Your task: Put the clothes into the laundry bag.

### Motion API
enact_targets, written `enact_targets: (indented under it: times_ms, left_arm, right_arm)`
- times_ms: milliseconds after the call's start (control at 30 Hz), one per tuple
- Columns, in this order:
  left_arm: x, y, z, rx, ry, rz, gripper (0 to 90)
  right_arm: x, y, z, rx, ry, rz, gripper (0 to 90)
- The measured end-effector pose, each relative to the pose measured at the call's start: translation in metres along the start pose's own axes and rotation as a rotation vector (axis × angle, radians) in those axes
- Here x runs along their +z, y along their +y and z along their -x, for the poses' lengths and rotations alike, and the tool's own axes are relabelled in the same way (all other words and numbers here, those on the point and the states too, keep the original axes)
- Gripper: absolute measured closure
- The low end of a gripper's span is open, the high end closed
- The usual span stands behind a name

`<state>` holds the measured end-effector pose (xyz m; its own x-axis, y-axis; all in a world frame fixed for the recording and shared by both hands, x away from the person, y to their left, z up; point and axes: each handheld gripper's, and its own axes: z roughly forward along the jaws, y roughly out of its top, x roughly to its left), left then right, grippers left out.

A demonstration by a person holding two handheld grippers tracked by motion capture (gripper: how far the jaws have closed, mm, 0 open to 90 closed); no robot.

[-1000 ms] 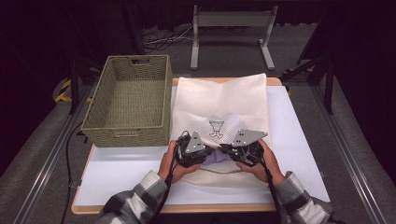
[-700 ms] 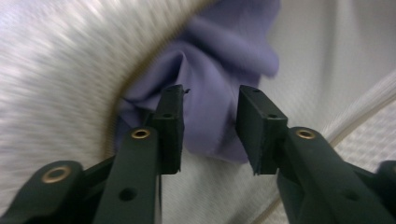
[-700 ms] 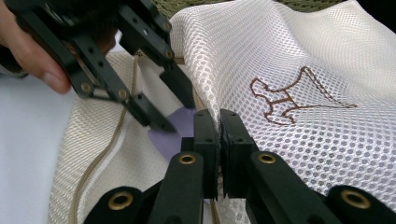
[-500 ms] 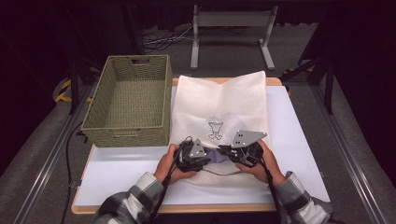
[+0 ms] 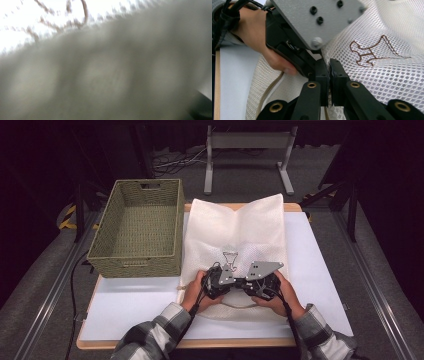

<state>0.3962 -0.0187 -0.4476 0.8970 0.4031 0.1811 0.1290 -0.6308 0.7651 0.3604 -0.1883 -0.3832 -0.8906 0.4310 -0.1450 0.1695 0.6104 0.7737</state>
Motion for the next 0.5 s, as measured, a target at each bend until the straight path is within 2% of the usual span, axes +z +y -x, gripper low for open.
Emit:
enact_targets:
  times_ms: [67,167,200,233,300,500]
  left_arm:
    - [0.0015,0.0028,-0.0003,-0.034,0.005,0.043,86.8]
    - [0.0016,0.0054,-0.0006,-0.062,0.066,0.072,86.8]
    - [0.0016,0.0054,-0.0006,-0.062,0.066,0.072,86.8]
    - [0.0015,0.0041,-0.0025,-0.083,0.103,0.070,86.8]
    - [0.0005,0.0020,-0.0052,-0.119,0.133,0.077,86.8]
    - [-0.0016,-0.0003,-0.0083,-0.142,0.198,0.052,86.9]
  right_arm:
    - [-0.0005,-0.0001,0.0003,0.006,0.002,0.002,86.8]
    - [-0.0001,-0.0001,0.0001,0.008,0.004,0.003,86.8]
    - [-0.0001,-0.0001,0.0001,0.008,0.004,0.003,86.8]
    - [0.0007,-0.0001,-0.0005,0.009,0.004,0.000,86.8]
    - [0.0033,-0.0008,-0.0013,0.006,-0.001,-0.010,86.7]
    - [0.0078,-0.0027,-0.0012,0.002,-0.010,-0.040,86.7]
